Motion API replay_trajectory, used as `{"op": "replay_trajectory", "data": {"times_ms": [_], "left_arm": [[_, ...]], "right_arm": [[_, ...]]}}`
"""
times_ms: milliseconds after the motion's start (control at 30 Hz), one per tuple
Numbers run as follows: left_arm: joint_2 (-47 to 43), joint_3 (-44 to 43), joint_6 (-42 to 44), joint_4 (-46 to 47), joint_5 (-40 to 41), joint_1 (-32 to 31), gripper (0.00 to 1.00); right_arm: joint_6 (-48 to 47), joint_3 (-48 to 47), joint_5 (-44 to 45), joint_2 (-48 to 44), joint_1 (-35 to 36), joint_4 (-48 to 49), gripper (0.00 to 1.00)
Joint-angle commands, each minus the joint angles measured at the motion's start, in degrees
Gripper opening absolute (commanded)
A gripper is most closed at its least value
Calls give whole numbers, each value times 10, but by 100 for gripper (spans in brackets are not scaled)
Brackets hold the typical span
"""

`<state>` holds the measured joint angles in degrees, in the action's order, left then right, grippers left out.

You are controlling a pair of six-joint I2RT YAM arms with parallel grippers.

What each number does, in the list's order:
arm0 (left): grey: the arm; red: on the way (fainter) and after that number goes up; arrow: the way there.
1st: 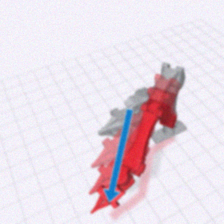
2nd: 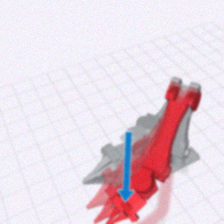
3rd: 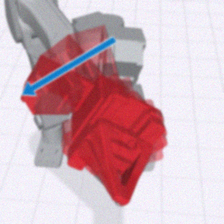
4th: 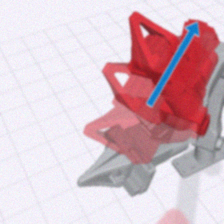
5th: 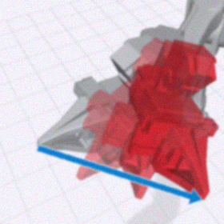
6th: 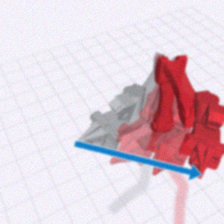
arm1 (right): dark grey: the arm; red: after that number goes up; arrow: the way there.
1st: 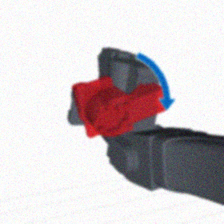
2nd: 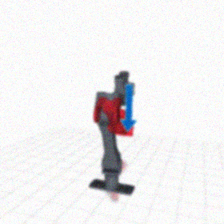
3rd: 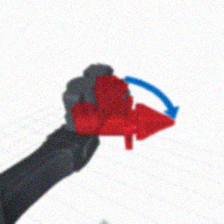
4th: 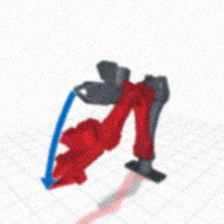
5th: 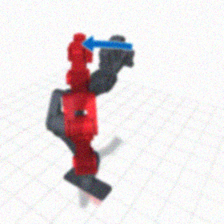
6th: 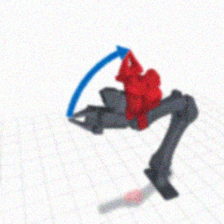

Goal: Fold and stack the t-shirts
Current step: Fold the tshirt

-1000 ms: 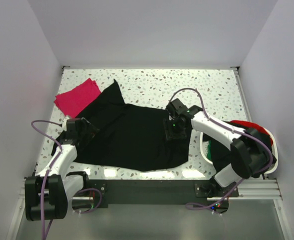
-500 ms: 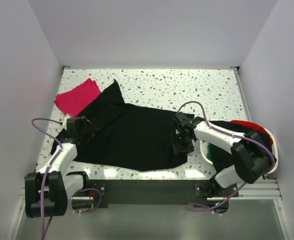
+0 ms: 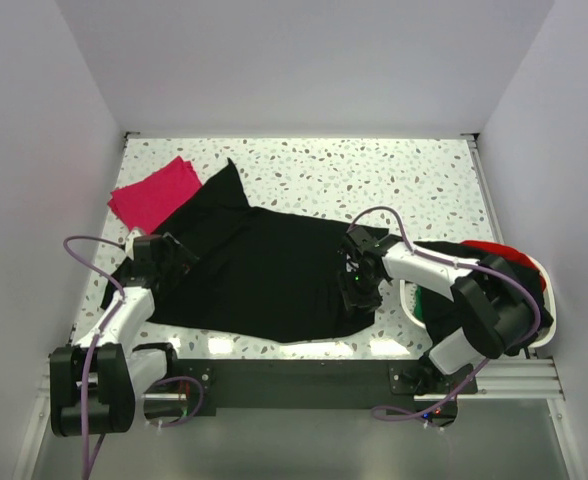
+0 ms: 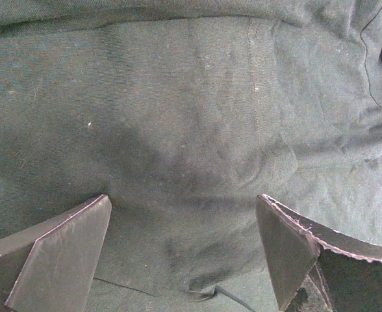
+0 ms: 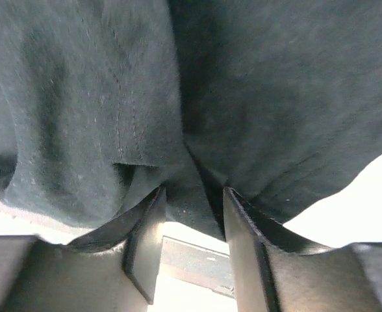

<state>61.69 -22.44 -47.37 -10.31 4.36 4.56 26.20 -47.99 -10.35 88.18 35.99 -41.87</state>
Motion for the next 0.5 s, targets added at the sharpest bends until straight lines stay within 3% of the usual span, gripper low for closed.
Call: {"op": "replay_trajectory", "data": {"times_ms": [0, 100, 200, 233, 267, 467], "left_arm": [[19, 41, 5, -75, 7, 7, 100], [23, 42, 4, -73, 3, 8, 100], [26, 42, 4, -69, 3, 8, 100], [26, 43, 4, -68, 3, 8, 100], [27, 44, 4, -65, 3, 7, 100], [43, 44, 1, -58, -1, 8, 100]], "right_arm": [[-13, 12, -41, -3, 0, 1, 43], [-13, 18, -51, -5, 0, -1, 39], [-15, 19, -41, -17, 0, -15, 23], [-12, 18, -29, -22, 0, -20, 11], [-9, 20, -25, -28, 0, -27, 7], [25, 50, 4, -107, 0, -52, 4]]}}
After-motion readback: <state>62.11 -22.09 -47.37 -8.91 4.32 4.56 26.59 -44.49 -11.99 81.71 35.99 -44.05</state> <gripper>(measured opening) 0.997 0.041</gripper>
